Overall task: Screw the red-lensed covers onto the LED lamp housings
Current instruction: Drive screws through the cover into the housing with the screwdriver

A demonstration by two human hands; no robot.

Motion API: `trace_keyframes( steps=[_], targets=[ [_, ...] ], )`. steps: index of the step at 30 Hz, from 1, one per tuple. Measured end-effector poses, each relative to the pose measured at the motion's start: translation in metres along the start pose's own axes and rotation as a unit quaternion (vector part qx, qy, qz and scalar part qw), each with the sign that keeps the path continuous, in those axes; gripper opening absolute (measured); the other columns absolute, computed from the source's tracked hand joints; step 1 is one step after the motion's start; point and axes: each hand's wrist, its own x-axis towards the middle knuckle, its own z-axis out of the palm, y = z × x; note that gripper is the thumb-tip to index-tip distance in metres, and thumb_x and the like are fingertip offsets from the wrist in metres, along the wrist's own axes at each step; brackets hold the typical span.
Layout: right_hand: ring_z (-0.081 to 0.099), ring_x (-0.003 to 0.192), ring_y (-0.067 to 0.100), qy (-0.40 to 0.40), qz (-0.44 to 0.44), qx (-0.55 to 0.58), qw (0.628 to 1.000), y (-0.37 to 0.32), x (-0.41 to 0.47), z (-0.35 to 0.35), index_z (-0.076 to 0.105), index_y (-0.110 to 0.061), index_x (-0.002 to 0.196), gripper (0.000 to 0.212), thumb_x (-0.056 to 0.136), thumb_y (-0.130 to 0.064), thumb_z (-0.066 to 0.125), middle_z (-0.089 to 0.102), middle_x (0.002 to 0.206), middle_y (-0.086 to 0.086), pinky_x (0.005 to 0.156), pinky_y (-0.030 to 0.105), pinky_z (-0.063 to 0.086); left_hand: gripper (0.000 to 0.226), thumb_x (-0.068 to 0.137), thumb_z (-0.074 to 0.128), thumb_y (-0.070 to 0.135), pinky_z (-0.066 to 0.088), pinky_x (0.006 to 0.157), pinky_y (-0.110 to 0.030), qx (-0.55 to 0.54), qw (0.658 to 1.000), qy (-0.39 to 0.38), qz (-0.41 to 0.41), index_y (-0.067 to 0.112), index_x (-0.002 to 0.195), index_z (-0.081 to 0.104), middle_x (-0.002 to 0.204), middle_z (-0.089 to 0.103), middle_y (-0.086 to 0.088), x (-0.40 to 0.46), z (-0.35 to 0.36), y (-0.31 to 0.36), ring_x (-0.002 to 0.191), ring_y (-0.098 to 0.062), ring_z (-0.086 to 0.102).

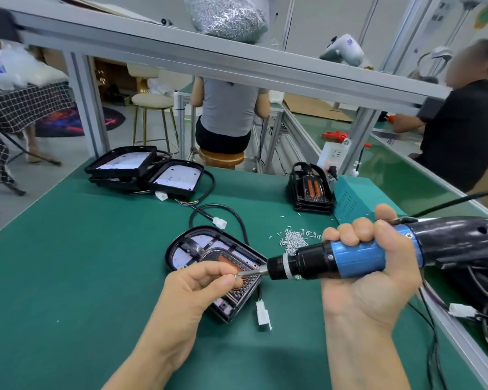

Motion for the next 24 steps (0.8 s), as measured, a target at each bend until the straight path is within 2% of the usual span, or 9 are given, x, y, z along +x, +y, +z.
trace_keyframes(
  steps=[3,5,8,11,14,20,22,24],
  targets=[
    [0.044,0.048,0.009,-0.005,0.003,-0.002,1.000,0.004,-0.001,0.002,0.058,-0.020,0.086,0.018,0.071,-0.012,0.049,0.045,0.056,-0.008,0.057,0.022,0.046,0.023,0.059,0.073,0.020,0.050,0.081,-0.026,-0.019,1.000,0.015,-0.006,0.013,0.081,0.077,0.082,0.072,-0.020,-0.001,-0.002,-0.001,0.079,-0.023,0.068],
    [0.044,0.048,0.009,-0.012,0.001,-0.007,1.000,0.006,-0.002,0.004,0.057,-0.020,0.086,0.019,0.071,-0.012,0.049,0.046,0.056,-0.008,0.057,0.022,0.046,0.025,0.060,0.073,0.019,0.049,0.083,-0.028,-0.024,0.999,0.018,-0.013,0.012,0.084,0.078,0.084,0.072,-0.022,-0.001,-0.004,-0.001,0.079,-0.021,0.068],
    [0.044,0.049,0.009,-0.022,0.000,-0.016,1.000,0.009,-0.003,0.006,0.056,-0.020,0.087,0.019,0.072,-0.012,0.049,0.046,0.056,-0.008,0.058,0.021,0.046,0.023,0.064,0.071,0.016,0.051,0.079,-0.020,-0.009,1.000,0.015,-0.020,0.013,0.085,0.078,0.082,0.073,-0.019,-0.001,-0.008,0.000,0.076,-0.016,0.068],
    [0.044,0.049,0.009,-0.033,0.003,-0.030,0.999,0.014,-0.004,0.004,0.056,-0.019,0.090,0.020,0.073,-0.012,0.049,0.046,0.057,-0.008,0.059,0.022,0.046,0.010,0.072,0.069,0.009,0.051,0.069,-0.014,0.030,0.999,0.023,-0.010,0.009,0.080,0.076,0.075,0.073,-0.010,-0.002,-0.015,0.001,0.071,-0.009,0.065],
    [0.044,0.050,0.011,-0.041,-0.001,-0.057,0.998,0.021,-0.007,-0.001,0.054,-0.018,0.092,0.021,0.074,-0.010,0.049,0.046,0.056,-0.007,0.059,0.023,0.046,0.016,0.085,0.063,-0.001,0.048,0.068,-0.011,0.106,0.993,0.058,0.019,0.012,0.080,0.073,0.074,0.071,-0.002,-0.002,-0.025,0.000,0.070,-0.005,0.062],
    [0.045,0.049,0.017,-0.056,-0.013,-0.128,0.990,0.041,-0.013,-0.014,0.053,-0.015,0.094,0.026,0.072,-0.002,0.052,0.045,0.055,0.000,0.059,0.028,0.046,0.021,0.087,0.065,0.009,0.040,0.070,-0.005,0.300,0.948,0.083,0.071,0.028,0.079,0.071,0.080,0.068,0.010,-0.006,-0.033,-0.008,0.075,0.000,0.057],
    [0.046,0.050,0.019,-0.069,-0.023,-0.159,0.985,0.047,-0.014,-0.017,0.058,-0.020,0.089,0.028,0.070,0.000,0.053,0.046,0.055,0.001,0.058,0.029,0.045,0.025,0.087,0.066,0.011,0.040,0.076,-0.008,0.342,0.932,0.092,0.083,0.035,0.077,0.069,0.082,0.066,0.013,-0.006,-0.034,-0.013,0.082,0.000,0.057],
    [0.047,0.050,0.020,-0.086,-0.028,-0.181,0.979,0.052,-0.016,-0.018,0.063,-0.025,0.084,0.032,0.070,0.002,0.053,0.047,0.055,0.001,0.058,0.030,0.045,0.029,0.088,0.066,0.013,0.041,0.085,-0.020,0.389,0.912,0.086,0.098,0.040,0.077,0.066,0.085,0.064,0.021,-0.005,-0.033,-0.016,0.088,-0.001,0.057]
  ],
)
